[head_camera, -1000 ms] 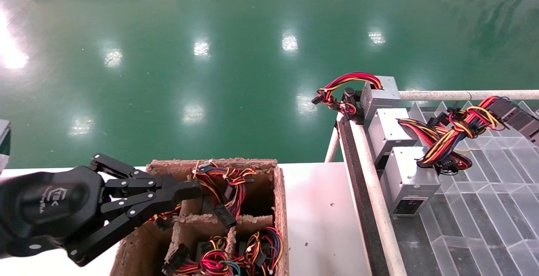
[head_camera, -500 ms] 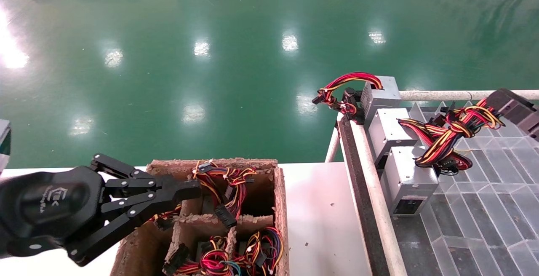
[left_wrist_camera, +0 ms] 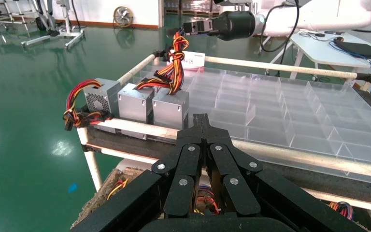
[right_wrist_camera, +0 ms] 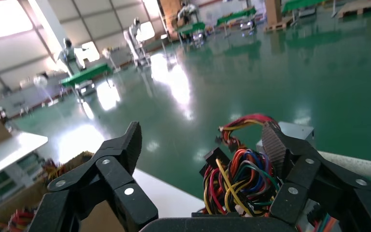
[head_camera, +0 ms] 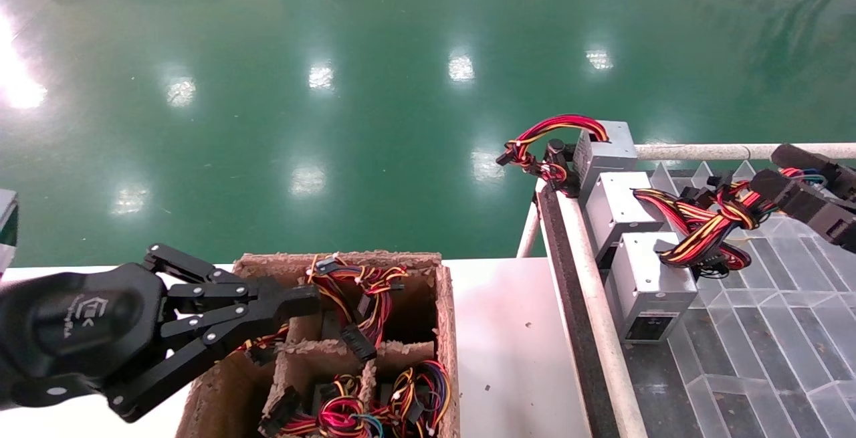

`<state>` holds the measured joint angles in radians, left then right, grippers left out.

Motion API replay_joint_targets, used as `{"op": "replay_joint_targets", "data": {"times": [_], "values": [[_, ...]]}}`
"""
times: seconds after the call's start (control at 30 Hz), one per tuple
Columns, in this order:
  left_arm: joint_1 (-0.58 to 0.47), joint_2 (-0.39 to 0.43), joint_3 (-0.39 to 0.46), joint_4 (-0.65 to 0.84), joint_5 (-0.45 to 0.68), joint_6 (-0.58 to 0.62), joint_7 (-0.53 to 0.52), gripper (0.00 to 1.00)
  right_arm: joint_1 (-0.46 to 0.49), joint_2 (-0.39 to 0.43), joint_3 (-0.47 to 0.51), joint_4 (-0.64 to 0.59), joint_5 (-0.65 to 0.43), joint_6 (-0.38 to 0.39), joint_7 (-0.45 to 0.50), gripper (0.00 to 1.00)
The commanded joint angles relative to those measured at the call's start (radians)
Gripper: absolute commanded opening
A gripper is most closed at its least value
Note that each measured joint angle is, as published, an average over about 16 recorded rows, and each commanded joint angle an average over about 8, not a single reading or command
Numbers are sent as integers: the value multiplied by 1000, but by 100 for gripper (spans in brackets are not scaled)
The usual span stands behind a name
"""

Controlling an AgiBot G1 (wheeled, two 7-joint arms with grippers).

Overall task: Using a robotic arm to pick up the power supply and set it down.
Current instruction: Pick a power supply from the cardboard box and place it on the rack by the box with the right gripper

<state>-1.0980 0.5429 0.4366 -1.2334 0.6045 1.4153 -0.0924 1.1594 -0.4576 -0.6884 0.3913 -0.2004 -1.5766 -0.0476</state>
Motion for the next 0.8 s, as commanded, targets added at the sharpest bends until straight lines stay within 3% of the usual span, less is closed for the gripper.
{"op": "replay_joint_targets", "data": {"times": [0.03,0.43,0.8], "values": [[0,0,0,0,0,0,0,0,17,11,-8,10,-18,1,0,100],[0,0,0,0,0,0,0,0,133,75,-68,2,-150,-3,35,100],[0,0,0,0,0,0,0,0,204,94,-72,35,-147,-9,26,100]]}}
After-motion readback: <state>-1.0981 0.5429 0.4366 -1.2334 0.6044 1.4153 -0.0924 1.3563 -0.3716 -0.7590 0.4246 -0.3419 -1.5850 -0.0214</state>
